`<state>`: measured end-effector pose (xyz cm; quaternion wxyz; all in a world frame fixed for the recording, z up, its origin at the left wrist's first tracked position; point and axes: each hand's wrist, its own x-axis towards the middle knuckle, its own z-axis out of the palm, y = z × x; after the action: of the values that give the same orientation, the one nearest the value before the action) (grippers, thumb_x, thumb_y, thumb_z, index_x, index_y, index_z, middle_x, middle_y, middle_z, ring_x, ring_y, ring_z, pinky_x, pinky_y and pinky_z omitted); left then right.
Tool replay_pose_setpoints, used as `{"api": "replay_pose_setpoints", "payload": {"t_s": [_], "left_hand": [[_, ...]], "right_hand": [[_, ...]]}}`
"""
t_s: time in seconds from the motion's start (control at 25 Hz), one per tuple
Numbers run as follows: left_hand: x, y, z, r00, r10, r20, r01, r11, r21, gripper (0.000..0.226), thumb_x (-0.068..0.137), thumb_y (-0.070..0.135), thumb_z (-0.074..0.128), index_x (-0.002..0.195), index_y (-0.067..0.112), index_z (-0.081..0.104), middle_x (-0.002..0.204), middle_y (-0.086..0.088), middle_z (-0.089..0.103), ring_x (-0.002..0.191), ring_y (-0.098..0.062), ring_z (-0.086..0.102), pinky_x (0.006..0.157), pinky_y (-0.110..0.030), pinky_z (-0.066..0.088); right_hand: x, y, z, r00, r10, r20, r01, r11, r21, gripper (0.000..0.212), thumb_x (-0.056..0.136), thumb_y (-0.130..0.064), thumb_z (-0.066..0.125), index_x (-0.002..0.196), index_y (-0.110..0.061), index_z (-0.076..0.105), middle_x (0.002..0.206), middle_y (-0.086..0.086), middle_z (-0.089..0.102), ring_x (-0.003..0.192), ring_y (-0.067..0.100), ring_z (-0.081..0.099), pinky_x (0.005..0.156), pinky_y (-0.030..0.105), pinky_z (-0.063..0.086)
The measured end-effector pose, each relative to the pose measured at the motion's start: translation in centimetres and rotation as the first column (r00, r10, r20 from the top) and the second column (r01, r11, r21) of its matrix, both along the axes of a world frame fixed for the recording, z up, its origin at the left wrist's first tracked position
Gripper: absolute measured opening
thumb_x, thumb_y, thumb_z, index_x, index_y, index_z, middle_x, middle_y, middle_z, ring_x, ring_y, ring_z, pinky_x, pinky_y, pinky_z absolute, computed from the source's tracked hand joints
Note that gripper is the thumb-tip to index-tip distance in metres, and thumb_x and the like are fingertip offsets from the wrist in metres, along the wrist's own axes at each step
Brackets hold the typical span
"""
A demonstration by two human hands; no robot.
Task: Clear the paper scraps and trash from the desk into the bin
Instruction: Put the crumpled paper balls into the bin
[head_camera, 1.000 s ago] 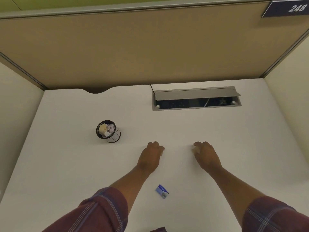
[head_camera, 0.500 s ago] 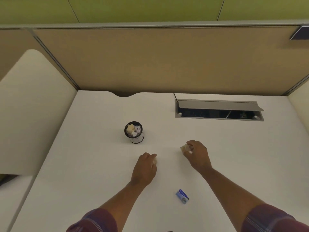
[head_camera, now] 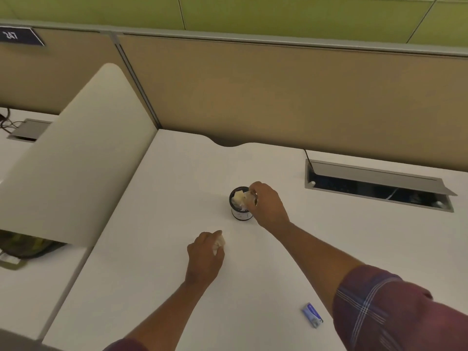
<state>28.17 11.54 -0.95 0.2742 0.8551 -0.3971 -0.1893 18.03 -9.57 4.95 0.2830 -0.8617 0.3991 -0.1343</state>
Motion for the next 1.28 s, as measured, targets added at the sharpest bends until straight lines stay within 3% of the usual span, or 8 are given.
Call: {"api": "replay_pose_setpoints", "payload": {"t_s": [0.12,0.24,0.36,0.52,0.64,0.76,0.96,1.28], "left_hand": [[1.5,0.4,-0.3,0.999,0.041,0.019,-0.041,0.999,-0.031,0.041,0.086,0.011,0.071,0.125,0.024,0.067,0.108,0.007,0.066,0.103,-0.016,0.066,0.093,-0.038,0.045],[2.4,0.2,-0.2,0.998,0.061,0.005,-0.061,0.998,-0.028,0.041,0.089,0.015,0.068,0.128,0.027,0.064,0.114,0.009,0.064,0.108,-0.013,0.062,0.095,-0.032,0.036],[3.2,-0.4,0.0,0.997,0.077,-0.004,-0.078,0.994,-0.076,0.04,0.09,0.015,0.068,0.128,0.026,0.063,0.114,0.011,0.064,0.108,-0.012,0.062,0.099,-0.04,0.042],[3.7,-1.4,0.0,0.993,0.116,-0.005,-0.115,0.979,-0.17,0.042,0.086,0.009,0.073,0.123,0.027,0.065,0.101,0.032,0.054,0.094,0.011,0.054,0.092,-0.038,0.046],[3.9,-2.1,0.3,0.992,0.125,0.008,-0.119,0.961,-0.248,0.044,0.084,0.007,0.076,0.122,0.027,0.065,0.101,0.036,0.051,0.096,0.025,0.051,0.091,-0.014,0.042],[4.2,-3.1,1.3,0.993,0.115,-0.009,-0.112,0.943,-0.314,0.045,0.085,0.006,0.075,0.122,0.029,0.064,0.101,0.031,0.054,0.095,0.018,0.058,0.089,-0.002,0.045],[4.2,-6.1,3.2,0.998,0.042,-0.051,-0.059,0.922,-0.383,0.041,0.089,0.009,0.07,0.127,0.023,0.064,0.11,0.007,0.068,0.092,-0.005,0.067,0.087,-0.046,0.058],[2.4,-11.5,5.0,0.999,-0.03,0.038,0.039,0.968,-0.248,0.045,0.089,0.017,0.072,0.132,0.025,0.061,0.125,0.0,0.066,0.112,-0.022,0.064,0.101,-0.048,0.046]], "right_hand": [[2.4,0.2,-1.0,0.928,0.208,-0.309,-0.282,0.935,-0.216,0.012,0.082,0.001,0.061,0.081,-0.011,0.057,0.08,0.004,0.052,0.078,0.029,0.062,0.059,0.031,0.037],[3.0,0.4,-1.5,0.932,0.122,-0.342,-0.178,0.974,-0.137,0.014,0.088,-0.008,0.061,0.098,-0.014,0.068,0.107,0.007,0.057,0.097,0.032,0.057,0.074,0.035,0.047],[2.9,0.5,-2.5,0.869,0.074,-0.489,-0.212,0.949,-0.233,0.038,0.08,-0.004,0.065,0.11,-0.026,0.07,0.101,0.004,0.063,0.091,0.029,0.054,0.078,0.036,0.039],[4.2,0.4,-1.3,0.726,0.012,-0.688,-0.257,0.933,-0.254,0.022,0.075,-0.006,0.06,0.082,-0.026,0.066,0.073,-0.006,0.062,0.097,0.024,0.049,0.09,0.045,0.03],[5.4,-0.1,-0.8,0.643,0.019,-0.766,-0.258,0.947,-0.193,0.021,0.077,-0.011,0.062,0.066,-0.023,0.05,0.063,-0.007,0.052,0.11,0.023,0.047,0.105,0.053,0.026],[6.0,-0.7,-1.0,0.623,0.054,-0.78,-0.244,0.961,-0.128,0.016,0.083,-0.017,0.061,0.073,-0.023,0.05,0.072,-0.005,0.055,0.119,0.024,0.048,0.114,0.061,0.017],[5.4,-1.3,-1.2,0.656,0.11,-0.747,-0.245,0.967,-0.072,0.009,0.084,-0.018,0.06,0.089,-0.024,0.057,0.082,-0.005,0.058,0.112,0.023,0.053,0.113,0.062,0.018],[-1.5,-1.0,-1.8,0.949,-0.053,-0.31,0.015,0.992,-0.123,0.019,0.094,-0.025,0.057,0.101,-0.035,0.071,0.099,-0.011,0.073,0.098,0.018,0.066,0.084,0.036,0.03]]}}
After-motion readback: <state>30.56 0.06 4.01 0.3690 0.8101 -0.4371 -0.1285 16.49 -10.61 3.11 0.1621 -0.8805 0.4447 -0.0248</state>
